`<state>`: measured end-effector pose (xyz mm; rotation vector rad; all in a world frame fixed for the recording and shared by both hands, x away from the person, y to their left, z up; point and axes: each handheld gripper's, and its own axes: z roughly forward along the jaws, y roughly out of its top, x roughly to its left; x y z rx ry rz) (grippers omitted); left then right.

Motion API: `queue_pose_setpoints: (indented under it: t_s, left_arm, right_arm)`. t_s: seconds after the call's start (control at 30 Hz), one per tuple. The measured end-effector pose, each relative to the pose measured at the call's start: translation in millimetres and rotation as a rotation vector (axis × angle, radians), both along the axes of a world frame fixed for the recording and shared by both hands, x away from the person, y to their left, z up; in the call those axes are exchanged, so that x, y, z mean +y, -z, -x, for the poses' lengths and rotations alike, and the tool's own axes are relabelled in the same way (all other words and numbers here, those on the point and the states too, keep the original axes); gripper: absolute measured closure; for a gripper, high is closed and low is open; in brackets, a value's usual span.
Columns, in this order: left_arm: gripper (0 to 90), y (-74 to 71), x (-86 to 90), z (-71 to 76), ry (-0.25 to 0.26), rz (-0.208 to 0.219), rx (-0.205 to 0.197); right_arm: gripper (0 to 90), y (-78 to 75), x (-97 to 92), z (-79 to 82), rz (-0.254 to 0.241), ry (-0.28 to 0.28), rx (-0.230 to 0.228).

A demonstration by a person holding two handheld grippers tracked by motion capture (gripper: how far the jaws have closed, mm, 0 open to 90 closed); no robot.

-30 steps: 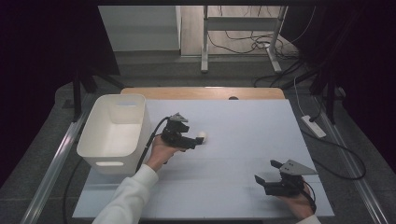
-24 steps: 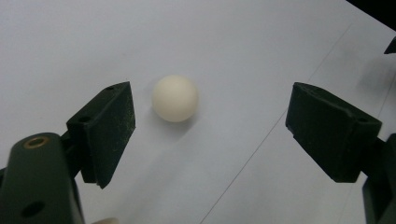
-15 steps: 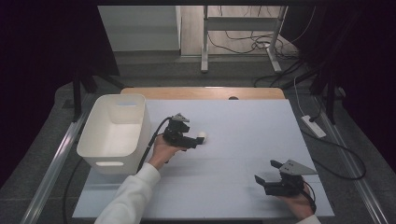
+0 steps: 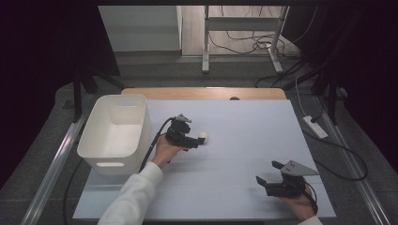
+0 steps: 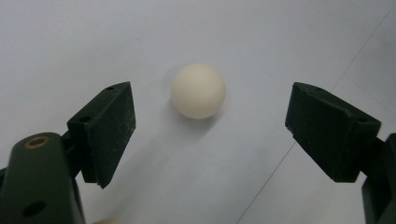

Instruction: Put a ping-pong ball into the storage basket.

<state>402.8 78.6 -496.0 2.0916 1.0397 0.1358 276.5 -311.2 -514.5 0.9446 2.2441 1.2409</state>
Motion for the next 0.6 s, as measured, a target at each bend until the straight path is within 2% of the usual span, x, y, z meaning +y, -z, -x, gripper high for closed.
queue_pose_setpoints:
  t_s: [0.6]
  left_arm:
    - [17.2, 9.4, -8.8, -9.8, -0.01, -0.007, 0.017]
  right_arm:
    - [11.9, 0.3, -0.2, 0.0, 0.001, 0.001, 0.003]
